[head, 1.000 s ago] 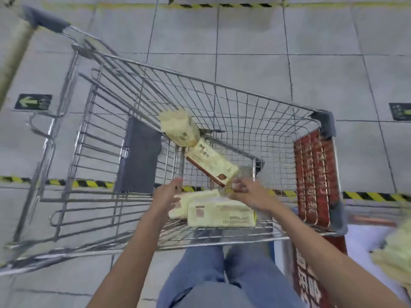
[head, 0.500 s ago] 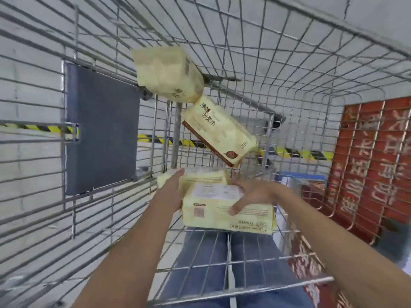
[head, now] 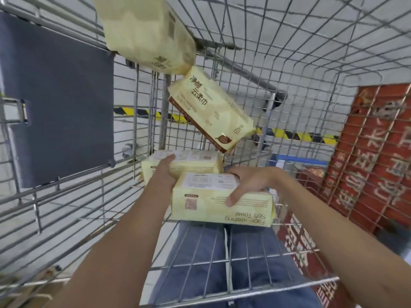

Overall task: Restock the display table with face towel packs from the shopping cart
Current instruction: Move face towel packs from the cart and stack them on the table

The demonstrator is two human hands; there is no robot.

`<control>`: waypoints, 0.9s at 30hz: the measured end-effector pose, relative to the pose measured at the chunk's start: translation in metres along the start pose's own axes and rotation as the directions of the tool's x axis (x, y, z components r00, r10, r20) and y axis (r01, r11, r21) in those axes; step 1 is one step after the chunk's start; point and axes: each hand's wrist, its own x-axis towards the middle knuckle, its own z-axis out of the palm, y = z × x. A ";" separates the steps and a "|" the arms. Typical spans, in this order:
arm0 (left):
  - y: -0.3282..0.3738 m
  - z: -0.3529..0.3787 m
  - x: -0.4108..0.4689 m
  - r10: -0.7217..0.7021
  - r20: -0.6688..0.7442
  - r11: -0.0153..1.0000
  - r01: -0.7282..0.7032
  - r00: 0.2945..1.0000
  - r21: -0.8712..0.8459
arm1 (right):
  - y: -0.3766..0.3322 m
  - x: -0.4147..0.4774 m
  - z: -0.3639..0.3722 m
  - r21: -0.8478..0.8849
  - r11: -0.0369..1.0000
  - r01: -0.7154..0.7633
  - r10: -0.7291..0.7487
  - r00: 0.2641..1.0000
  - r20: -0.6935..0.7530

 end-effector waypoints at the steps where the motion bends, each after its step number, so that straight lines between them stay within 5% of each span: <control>1: -0.003 0.001 -0.004 0.000 0.001 0.999 0.000 1.000 -0.035 | 0.000 -0.005 -0.001 0.002 1.000 0.004 -0.004 1.000 0.007; 8: -0.005 -0.001 -0.038 0.075 0.018 0.973 -0.069 0.997 -0.219 | 0.015 -0.060 -0.006 0.059 0.998 -0.003 0.005 0.999 -0.037; 17: -0.008 -0.021 -0.108 0.282 -0.017 0.907 -0.272 0.959 -0.322 | 0.034 -0.145 0.002 0.249 0.952 0.180 -0.155 0.981 -0.118; 23: -0.012 -0.036 -0.163 0.394 0.027 0.856 -0.356 0.919 -0.375 | 0.028 -0.199 0.034 0.519 0.767 0.377 -0.350 0.924 -0.155; 27: -0.017 -0.052 -0.184 0.543 0.070 0.804 -0.494 0.837 -0.331 | 0.045 -0.219 0.071 0.722 0.482 0.497 -0.259 0.868 -0.424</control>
